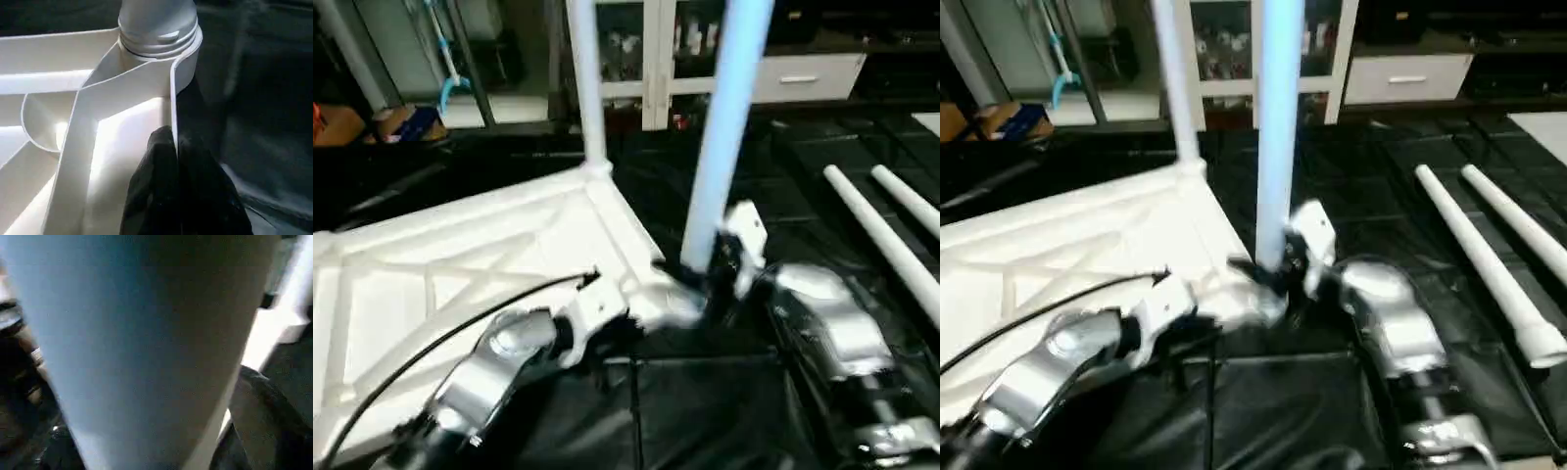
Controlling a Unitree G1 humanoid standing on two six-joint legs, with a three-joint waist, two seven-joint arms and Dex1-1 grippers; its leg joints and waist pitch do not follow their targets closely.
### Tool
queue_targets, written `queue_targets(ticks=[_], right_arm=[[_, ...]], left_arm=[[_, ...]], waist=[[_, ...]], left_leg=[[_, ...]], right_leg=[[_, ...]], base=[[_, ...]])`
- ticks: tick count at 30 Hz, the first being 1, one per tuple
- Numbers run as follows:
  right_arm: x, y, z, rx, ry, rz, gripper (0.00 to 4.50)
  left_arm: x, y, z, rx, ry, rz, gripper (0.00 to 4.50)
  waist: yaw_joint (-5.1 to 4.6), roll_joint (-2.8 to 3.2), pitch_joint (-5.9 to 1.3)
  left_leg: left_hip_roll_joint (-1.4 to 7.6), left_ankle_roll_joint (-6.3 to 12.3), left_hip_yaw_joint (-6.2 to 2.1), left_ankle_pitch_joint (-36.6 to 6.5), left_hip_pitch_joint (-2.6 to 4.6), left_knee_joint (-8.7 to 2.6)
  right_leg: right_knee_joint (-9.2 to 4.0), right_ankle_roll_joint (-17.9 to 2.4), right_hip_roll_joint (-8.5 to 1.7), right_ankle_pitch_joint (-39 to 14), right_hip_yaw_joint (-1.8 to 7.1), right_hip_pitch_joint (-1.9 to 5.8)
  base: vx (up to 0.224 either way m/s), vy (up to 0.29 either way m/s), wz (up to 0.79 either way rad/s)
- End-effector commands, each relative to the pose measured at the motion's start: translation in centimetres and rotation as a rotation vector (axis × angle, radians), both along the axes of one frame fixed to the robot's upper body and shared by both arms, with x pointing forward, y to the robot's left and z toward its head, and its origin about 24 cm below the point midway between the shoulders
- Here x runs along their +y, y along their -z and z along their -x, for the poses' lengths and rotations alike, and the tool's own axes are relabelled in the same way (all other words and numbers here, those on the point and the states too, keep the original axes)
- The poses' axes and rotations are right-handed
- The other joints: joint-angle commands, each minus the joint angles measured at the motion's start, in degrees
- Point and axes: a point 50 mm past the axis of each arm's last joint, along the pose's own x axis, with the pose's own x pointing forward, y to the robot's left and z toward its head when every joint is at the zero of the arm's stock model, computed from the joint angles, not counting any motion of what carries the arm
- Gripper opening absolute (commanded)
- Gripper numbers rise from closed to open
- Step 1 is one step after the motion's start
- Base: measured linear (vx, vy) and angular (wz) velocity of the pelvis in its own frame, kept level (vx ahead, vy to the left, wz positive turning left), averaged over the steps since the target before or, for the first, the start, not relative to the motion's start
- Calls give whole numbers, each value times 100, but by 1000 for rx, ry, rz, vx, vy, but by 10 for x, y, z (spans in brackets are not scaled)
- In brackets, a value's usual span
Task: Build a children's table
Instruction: Rotate leg to tighten
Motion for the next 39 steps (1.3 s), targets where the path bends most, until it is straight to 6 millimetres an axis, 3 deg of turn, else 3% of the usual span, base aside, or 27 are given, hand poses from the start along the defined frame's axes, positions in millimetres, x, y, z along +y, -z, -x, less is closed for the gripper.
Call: queue_targets(ticks=[1,2,5,13,14,21,31,34,37,39], right_arm=[[-17,4,5,46,-16,29,344],[-20,8,11,75,-70,54,344],[-21,13,13,86,-74,72,344],[-19,24,10,86,-26,66,344],[-18,24,10,85,-24,64,344],[-16,26,10,107,-33,46,290],[-19,30,13,142,-42,43,212],[-17,32,10,127,9,43,207],[-12,36,-2,89,193,53,203],[-9,38,-7,87,280,49,200]], left_arm=[[6,6,9,69,28,7,0],[9,5,11,78,37,7,0],[9,5,10,73,32,8,0],[5,3,12,82,52,26,0],[5,3,12,82,54,26,0],[5,3,13,86,56,24,0],[7,4,15,101,59,19,0],[6,4,15,102,54,21,0],[1,5,5,67,-7,26,0],[-2,5,-2,40,-57,24,0]], waist=[[2,-74,-275],[25,-81,-260],[6,-95,-255],[-53,-104,-271],[-50,-70,-273],[-52,-101,-275],[-54,-94,-276],[-55,-86,-276],[-95,-83,-270],[-156,-83,-255]], left_leg=[[340,443,-159,-1290,75,-443],[349,355,-163,-1501,99,-456],[337,268,-172,-1617,90,-469],[326,275,-178,-1535,75,-457],[326,274,-187,-1519,74,-460],[328,334,-177,-1459,68,-451],[329,314,-178,-1478,73,-452],[332,297,-181,-1481,74,-455],[320,241,-186,-1525,59,-462],[299,84,-203,-1803,81,-476]], right_leg=[[-325,-1354,-299,-1330,230,239],[-358,-1270,-300,-1630,237,231],[-380,-1179,-299,-1887,242,222],[-378,-1200,-293,-1780,237,214],[-369,-1209,-295,-1753,235,220],[-363,-1258,-292,-1653,232,231],[-363,-1249,-290,-1671,232,228],[-362,-1252,-291,-1661,232,224],[-371,-1225,-294,-1742,229,223],[-412,-1102,-290,-2194,213,202]], base=[[0,0,0],[0,0,0],[0,0,0],[0,0,0],[0,0,0],[0,0,0],[0,0,0],[0,0,0],[0,0,0],[0,0,0]])
